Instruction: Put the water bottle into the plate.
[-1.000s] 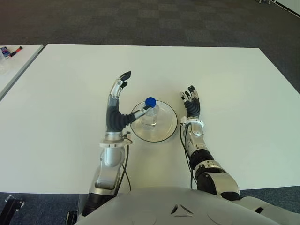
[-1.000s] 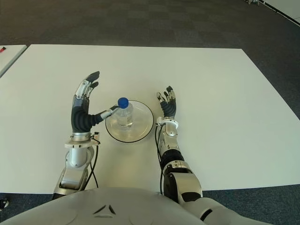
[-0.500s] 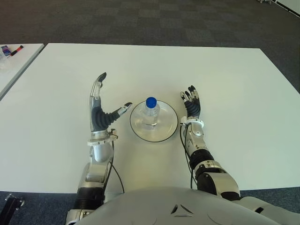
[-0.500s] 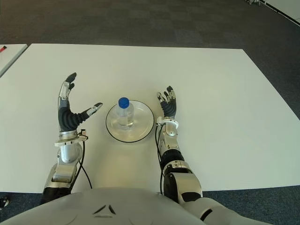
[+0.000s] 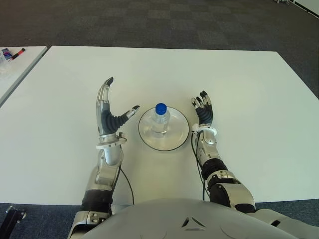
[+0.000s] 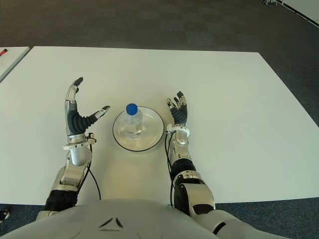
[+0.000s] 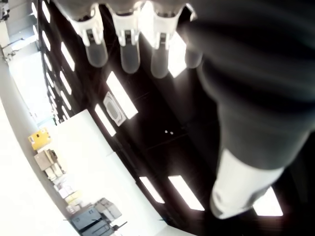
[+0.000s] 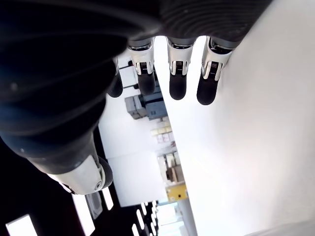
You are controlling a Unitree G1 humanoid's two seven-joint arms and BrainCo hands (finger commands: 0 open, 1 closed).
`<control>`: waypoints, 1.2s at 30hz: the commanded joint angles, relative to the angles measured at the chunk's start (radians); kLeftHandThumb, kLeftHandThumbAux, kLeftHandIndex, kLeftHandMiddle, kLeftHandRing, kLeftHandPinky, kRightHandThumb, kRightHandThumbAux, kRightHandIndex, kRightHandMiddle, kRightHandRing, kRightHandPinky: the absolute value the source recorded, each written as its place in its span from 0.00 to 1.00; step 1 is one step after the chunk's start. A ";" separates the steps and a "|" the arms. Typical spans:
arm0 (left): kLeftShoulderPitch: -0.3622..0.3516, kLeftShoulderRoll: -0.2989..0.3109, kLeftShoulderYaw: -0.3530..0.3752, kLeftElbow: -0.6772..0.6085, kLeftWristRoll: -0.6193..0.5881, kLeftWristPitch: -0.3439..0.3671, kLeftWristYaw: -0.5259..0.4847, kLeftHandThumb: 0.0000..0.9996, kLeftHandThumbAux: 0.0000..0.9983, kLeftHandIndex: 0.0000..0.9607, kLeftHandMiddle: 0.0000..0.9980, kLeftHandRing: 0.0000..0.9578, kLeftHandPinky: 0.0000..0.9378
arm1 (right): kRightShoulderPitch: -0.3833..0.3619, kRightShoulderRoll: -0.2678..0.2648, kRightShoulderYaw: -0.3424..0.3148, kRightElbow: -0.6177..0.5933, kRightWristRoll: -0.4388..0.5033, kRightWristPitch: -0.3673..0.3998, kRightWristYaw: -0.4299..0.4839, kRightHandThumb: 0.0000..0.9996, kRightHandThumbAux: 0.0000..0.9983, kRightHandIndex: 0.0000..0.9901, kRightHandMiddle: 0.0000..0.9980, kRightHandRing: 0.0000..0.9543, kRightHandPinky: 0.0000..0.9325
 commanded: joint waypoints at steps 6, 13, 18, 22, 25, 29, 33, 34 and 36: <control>-0.033 0.023 0.003 0.117 -0.071 -0.035 0.015 0.00 0.87 0.15 0.16 0.14 0.14 | 0.069 0.045 -0.009 0.048 0.002 0.006 0.000 0.10 0.76 0.10 0.09 0.09 0.15; -0.056 0.017 -0.008 0.183 -0.199 -0.070 -0.066 0.00 0.89 0.15 0.15 0.13 0.13 | 0.068 0.045 -0.008 0.055 -0.003 -0.035 0.007 0.10 0.75 0.10 0.09 0.09 0.15; -0.082 0.003 -0.009 0.250 -0.295 -0.090 -0.143 0.00 0.91 0.14 0.15 0.12 0.14 | 0.069 0.044 -0.004 0.059 -0.010 -0.064 0.010 0.10 0.75 0.10 0.09 0.09 0.15; -0.104 -0.017 -0.002 0.294 -0.370 -0.104 -0.194 0.00 0.93 0.14 0.14 0.12 0.15 | 0.074 0.045 -0.002 0.054 -0.008 -0.100 0.023 0.10 0.75 0.10 0.10 0.10 0.15; -0.117 -0.027 0.005 0.322 -0.421 -0.106 -0.233 0.00 0.94 0.13 0.14 0.12 0.16 | 0.079 0.042 0.002 0.049 -0.010 -0.109 0.032 0.09 0.76 0.11 0.10 0.10 0.15; -0.123 -0.039 0.014 0.340 -0.469 -0.106 -0.275 0.00 0.95 0.13 0.13 0.12 0.16 | 0.082 0.037 0.007 0.046 -0.014 -0.110 0.037 0.08 0.76 0.11 0.10 0.10 0.15; -0.129 -0.053 0.026 0.353 -0.519 -0.098 -0.310 0.00 0.95 0.13 0.13 0.12 0.16 | 0.084 0.033 0.009 0.045 -0.017 -0.107 0.036 0.08 0.76 0.10 0.10 0.10 0.15; -0.131 -0.058 0.030 0.355 -0.530 -0.095 -0.318 0.00 0.96 0.13 0.13 0.12 0.16 | 0.084 0.033 0.009 0.044 -0.017 -0.106 0.035 0.08 0.76 0.10 0.10 0.10 0.15; -0.133 -0.062 0.033 0.357 -0.541 -0.091 -0.327 0.00 0.96 0.13 0.13 0.12 0.16 | 0.084 0.032 0.009 0.042 -0.017 -0.105 0.035 0.08 0.76 0.10 0.10 0.10 0.15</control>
